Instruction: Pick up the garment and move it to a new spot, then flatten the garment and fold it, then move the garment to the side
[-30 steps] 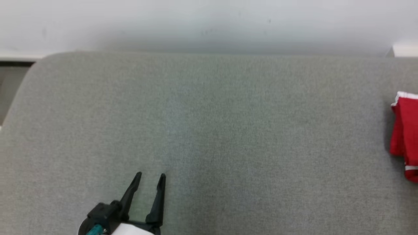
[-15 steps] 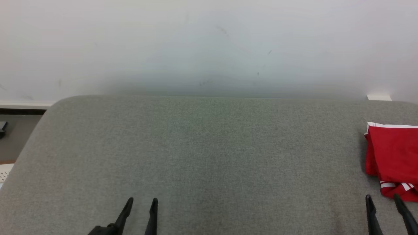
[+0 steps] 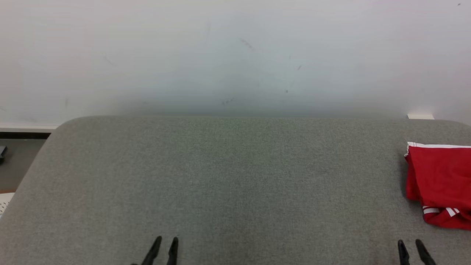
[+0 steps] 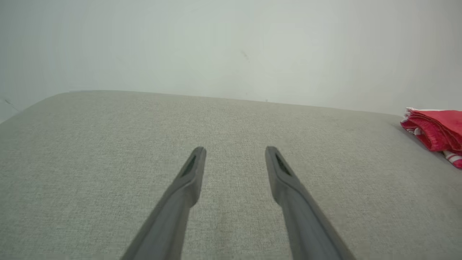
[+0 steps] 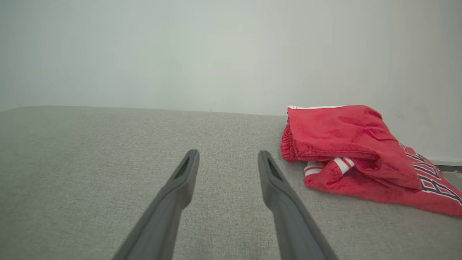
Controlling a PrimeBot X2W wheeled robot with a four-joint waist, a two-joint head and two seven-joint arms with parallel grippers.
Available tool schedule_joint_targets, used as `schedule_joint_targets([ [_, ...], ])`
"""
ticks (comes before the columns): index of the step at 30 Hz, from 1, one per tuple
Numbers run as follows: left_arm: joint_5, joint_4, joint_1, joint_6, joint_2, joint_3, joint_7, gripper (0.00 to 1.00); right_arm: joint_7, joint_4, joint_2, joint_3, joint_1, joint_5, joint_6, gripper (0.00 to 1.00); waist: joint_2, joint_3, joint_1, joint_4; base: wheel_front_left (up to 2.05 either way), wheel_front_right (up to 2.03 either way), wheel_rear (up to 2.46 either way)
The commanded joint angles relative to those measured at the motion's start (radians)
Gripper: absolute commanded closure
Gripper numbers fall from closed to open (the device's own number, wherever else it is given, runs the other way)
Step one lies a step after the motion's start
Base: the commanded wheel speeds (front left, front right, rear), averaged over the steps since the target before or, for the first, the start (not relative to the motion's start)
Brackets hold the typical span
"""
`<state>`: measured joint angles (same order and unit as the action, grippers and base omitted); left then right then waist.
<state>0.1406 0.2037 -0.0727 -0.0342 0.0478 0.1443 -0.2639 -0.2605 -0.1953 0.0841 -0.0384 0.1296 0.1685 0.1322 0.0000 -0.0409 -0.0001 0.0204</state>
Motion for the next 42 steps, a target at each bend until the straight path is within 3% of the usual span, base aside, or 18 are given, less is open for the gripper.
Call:
schedule_joint_targets([
  [1, 0.002, 0.005, -0.002, 0.000, 0.000, 0.000, 0.000, 1.00, 0.002, -0.005, -0.001, 0.000, 0.002, 0.002, 0.000, 1.00, 0.0000, 0.000, 0.0001, 0.000, 0.00, 0.00, 0.00],
  [4, 0.012, 0.026, -0.012, -0.001, -0.001, 0.000, 0.002, 1.00, 0.008, -0.029, -0.008, 0.002, 0.008, 0.011, 0.000, 1.00, 0.0000, 0.000, 0.0001, 0.000, 0.00, 0.00, 0.00],
  [17, 0.274, 0.023, 0.023, -0.013, 0.007, -0.037, 0.061, 1.00, 0.073, -0.033, -0.012, -0.014, -0.039, 0.260, 0.000, 1.00, 0.0000, 0.004, 0.0001, -0.002, 0.00, 0.00, 0.00],
  [42, 0.663, 0.026, 0.077, -0.038, 0.017, -0.094, 0.150, 1.00, 0.167, -0.039, -0.018, -0.033, -0.107, 0.634, -0.001, 1.00, 0.0000, 0.012, 0.0001, -0.006, 0.00, 0.00, 0.00],
])
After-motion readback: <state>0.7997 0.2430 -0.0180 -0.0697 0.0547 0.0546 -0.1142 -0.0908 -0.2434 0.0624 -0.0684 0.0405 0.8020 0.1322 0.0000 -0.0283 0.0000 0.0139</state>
